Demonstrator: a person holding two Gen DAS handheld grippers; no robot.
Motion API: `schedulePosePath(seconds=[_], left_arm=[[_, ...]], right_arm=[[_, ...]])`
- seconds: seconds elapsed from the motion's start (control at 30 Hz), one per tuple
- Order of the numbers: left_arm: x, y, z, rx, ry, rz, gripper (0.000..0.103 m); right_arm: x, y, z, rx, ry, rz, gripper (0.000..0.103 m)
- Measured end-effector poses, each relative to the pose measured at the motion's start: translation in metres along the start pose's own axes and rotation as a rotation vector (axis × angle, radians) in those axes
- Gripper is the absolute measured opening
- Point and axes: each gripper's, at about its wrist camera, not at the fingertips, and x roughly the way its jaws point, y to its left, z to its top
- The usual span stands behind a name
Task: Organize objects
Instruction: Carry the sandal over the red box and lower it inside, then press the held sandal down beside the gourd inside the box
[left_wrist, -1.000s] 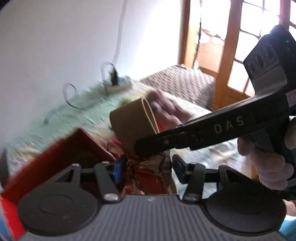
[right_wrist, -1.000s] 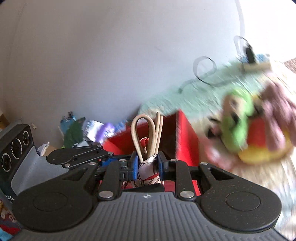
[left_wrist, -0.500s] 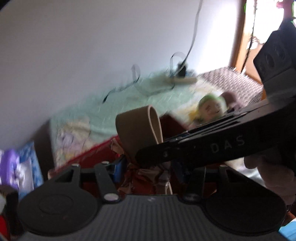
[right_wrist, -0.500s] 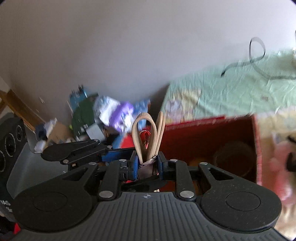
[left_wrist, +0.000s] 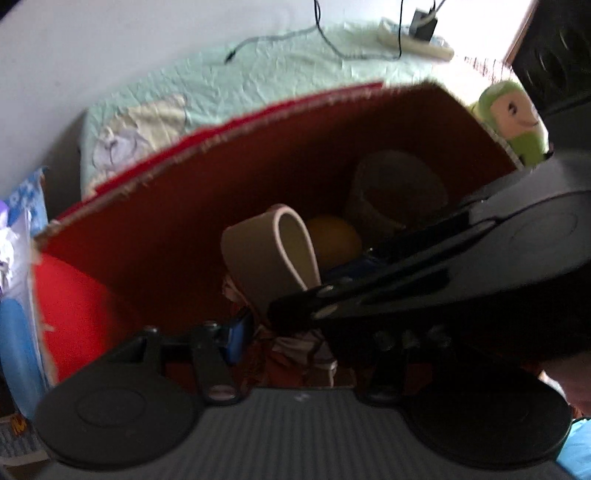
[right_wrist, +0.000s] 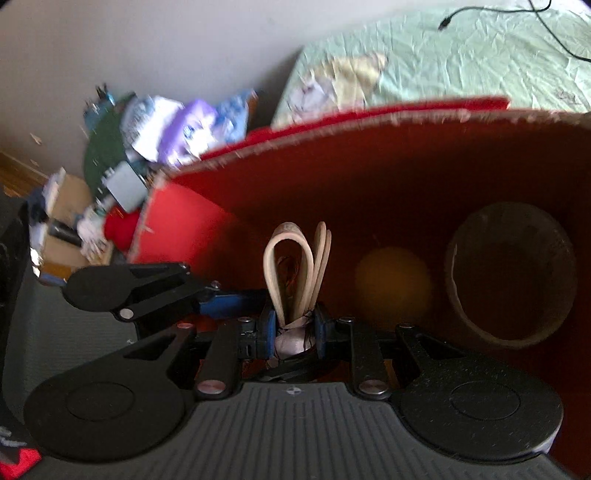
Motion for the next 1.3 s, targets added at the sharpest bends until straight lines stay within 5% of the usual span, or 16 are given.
schedulePosePath(seconds=[0.2,0.53,0.77,1.3], left_arm=[[0.011,-0.008,0.002,0.024,0.059,0.035,0.056],[0.010,-0.009,0.000,-0.011,0.065,0.044,0.062],[0.009,0.002,0.000,-0.058,0.051,0.016,0.062],[0.008,0.004,-0.002,-0.065,0.042,0.002,0.062]], right_arm=[[0.011,0.000,0.002,0.017,0.075,-0.048,0.023],[0.013,0.001,0.001,0.038,0.071,-0.125,0.026],[0.009,-0.014,0.000,0.128,0.063,-0.070,0.026],[0.000,-0.002,-0.002,0.041,0.004,-0.077,0.025]])
